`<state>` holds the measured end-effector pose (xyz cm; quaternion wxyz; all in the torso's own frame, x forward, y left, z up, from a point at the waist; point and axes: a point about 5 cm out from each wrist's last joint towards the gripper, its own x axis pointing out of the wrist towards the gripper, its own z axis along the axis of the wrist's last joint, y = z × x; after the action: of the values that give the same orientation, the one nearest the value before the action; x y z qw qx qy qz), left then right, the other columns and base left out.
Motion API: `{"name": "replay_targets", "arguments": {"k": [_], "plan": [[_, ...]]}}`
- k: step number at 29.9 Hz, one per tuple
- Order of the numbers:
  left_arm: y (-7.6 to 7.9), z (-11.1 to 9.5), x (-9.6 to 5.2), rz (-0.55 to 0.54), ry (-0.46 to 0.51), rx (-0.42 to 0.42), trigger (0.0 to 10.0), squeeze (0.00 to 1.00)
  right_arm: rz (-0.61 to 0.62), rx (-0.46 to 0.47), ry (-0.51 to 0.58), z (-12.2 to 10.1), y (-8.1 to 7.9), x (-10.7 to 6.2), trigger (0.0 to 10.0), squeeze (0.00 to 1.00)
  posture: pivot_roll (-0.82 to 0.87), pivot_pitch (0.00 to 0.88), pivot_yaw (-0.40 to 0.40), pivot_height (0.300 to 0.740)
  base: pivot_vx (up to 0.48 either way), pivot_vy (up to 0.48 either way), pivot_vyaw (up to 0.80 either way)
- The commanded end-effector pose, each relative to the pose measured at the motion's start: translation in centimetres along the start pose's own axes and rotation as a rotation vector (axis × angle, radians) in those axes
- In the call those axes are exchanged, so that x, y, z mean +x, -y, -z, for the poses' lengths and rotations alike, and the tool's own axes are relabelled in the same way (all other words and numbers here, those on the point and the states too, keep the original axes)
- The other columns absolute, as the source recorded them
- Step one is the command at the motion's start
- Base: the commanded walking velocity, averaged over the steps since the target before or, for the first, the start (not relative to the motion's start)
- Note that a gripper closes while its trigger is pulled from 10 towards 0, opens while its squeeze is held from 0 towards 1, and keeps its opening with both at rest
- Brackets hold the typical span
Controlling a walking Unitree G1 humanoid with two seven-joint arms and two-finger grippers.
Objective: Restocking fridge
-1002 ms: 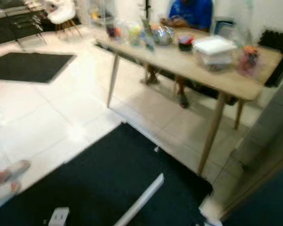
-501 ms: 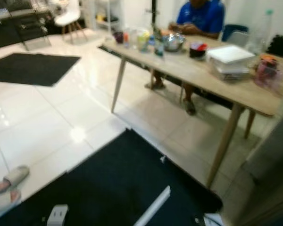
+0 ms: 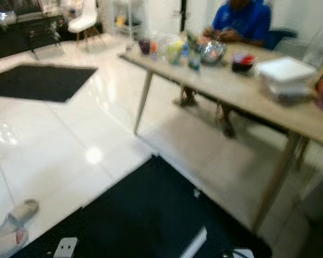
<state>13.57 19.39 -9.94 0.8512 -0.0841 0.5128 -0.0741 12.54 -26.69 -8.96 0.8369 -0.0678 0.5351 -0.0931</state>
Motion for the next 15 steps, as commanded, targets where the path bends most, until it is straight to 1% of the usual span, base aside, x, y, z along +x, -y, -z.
{"name": "replay_targets", "arguments": {"k": [1,3,4,5,7,11,15], "plan": [[-0.6,0.4,-0.3,-0.014,-0.011,-0.001,10.0,0.0,-0.018,0.01,-0.021,0.8,-0.6,0.0,10.0,0.0,-0.03,0.0,0.023,0.74,0.285,0.0,0.0],[-0.5,0.4,-0.2,-0.026,-0.008,-0.012,10.0,0.0,-0.023,-0.016,-0.032,1.0,-0.8,-0.1,10.0,0.0,-0.03,0.0,0.029,0.74,0.277,0.0,0.0],[-0.6,0.5,-0.3,-0.037,-0.003,-0.054,10.0,0.0,-0.015,0.005,-0.055,1.7,-1.0,-0.1,10.0,0.0,-0.04,0.0,0.036,0.74,0.274,0.0,0.0],[-0.6,0.5,-0.3,-0.037,-0.003,-0.054,10.0,0.0,-0.015,0.005,-0.055,1.7,-1.0,-0.1,10.0,0.0,-0.04,0.0,0.036,0.74,0.274,0.0,0.0],[-0.7,0.6,-0.3,-0.033,-0.01,-0.028,10.0,0.0,-0.011,0.055,-0.059,1.9,-1.1,-0.2,10.0,0.0,-0.04,0.0,0.037,0.74,0.277,0.0,0.0],[-0.9,0.4,-0.4,-0.035,-0.006,-0.026,10.0,0.0,-0.018,0.049,-0.052,1.8,-1.3,-0.2,10.0,0.0,-0.03,0.0,0.047,0.74,0.276,0.0,0.0],[-1.3,-0.3,-0.4,-0.045,0.012,-0.026,10.0,0.0,-0.017,0.05,-0.048,1.4,-1.5,-0.1,10.0,0.0,-0.03,0.0,0.025,0.74,0.275,0.0,0.0]]}}
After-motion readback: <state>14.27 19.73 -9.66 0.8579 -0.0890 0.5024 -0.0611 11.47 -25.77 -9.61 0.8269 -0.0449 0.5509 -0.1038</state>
